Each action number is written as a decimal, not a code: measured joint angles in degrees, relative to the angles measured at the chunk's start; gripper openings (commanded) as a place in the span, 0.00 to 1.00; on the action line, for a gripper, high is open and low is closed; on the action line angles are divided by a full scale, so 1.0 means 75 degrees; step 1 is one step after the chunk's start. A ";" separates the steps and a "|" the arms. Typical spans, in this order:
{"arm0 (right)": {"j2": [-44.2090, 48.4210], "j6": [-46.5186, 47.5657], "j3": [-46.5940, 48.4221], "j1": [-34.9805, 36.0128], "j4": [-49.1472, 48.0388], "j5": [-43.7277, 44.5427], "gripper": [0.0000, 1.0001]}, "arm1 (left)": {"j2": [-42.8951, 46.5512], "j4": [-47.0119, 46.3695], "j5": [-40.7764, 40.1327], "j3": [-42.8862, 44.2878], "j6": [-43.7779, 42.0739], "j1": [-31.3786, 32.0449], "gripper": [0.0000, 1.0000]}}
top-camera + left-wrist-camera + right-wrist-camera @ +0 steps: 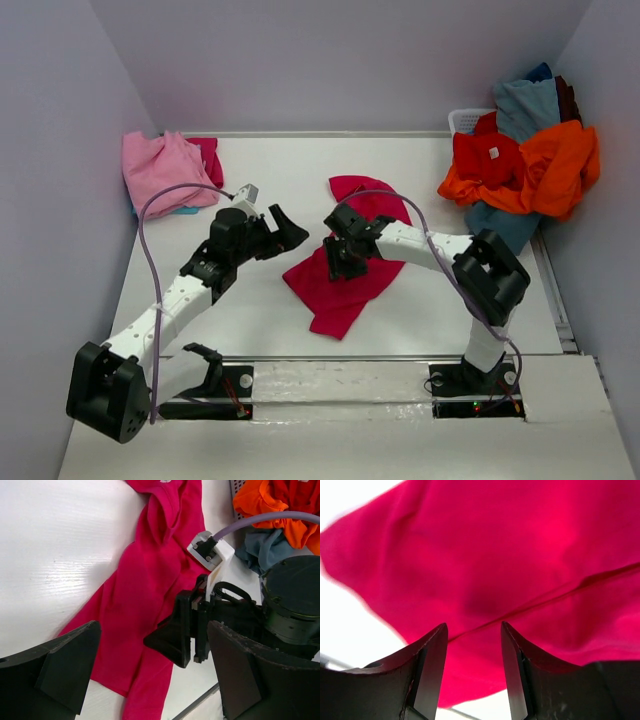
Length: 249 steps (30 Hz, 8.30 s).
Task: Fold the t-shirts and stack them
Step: Move the tshirt to the center of the board, then flatten the tshirt out
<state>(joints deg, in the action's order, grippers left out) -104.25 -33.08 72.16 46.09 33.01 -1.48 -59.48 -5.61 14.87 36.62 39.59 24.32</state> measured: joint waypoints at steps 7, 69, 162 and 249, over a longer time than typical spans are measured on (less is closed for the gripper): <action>-0.0294 -0.0055 0.0128 -0.0154 0.0038 0.0711 0.55 | -0.0431 -0.0117 0.0105 -0.0047 -0.0003 0.0169 0.99; 0.0676 0.0743 0.2900 -0.1702 0.1105 0.0743 0.07 | -0.1189 -0.0915 -0.0332 -0.0583 0.0525 0.1746 0.99; 0.2046 0.3474 0.5412 0.1116 0.0131 0.4555 0.07 | 0.1495 -0.0079 -0.3130 -0.0542 0.0239 0.1757 0.99; -0.2847 0.1061 0.4995 -0.1804 0.1116 0.1536 0.43 | -0.7519 0.0300 -0.0277 0.6067 0.0085 -0.0641 0.71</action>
<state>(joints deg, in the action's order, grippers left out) -125.60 -25.12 109.62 32.56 41.39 10.04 -115.87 -3.36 12.80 82.13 40.23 19.51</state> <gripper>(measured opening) 0.429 0.795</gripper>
